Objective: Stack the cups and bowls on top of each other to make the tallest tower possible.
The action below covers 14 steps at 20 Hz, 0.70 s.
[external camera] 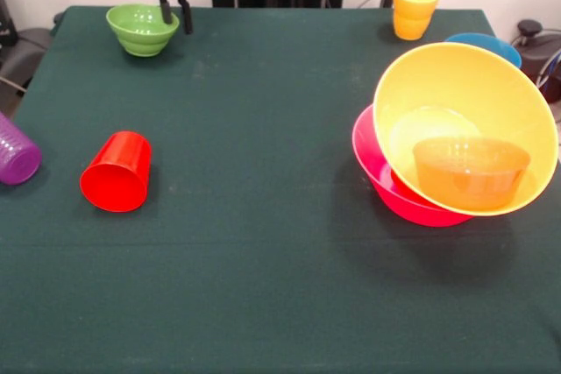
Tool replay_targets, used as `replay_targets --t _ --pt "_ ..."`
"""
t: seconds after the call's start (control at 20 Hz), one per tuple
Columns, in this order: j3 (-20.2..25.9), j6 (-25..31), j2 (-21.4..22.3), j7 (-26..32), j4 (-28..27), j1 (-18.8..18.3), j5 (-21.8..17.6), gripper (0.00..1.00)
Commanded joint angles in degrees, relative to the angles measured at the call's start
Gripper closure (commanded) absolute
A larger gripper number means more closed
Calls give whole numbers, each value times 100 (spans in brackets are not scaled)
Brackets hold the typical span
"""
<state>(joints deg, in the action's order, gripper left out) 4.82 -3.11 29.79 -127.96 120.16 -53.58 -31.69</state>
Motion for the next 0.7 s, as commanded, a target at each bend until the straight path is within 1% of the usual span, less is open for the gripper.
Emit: replay_targets --t 0.05,0.4,0.7 --pt "286 -66 -157 -3 -624 -28 -390 0" --pt "408 75 -158 143 -750 -142 -475 0" --pt "415 -33 -154 128 -904 -104 -644 0"
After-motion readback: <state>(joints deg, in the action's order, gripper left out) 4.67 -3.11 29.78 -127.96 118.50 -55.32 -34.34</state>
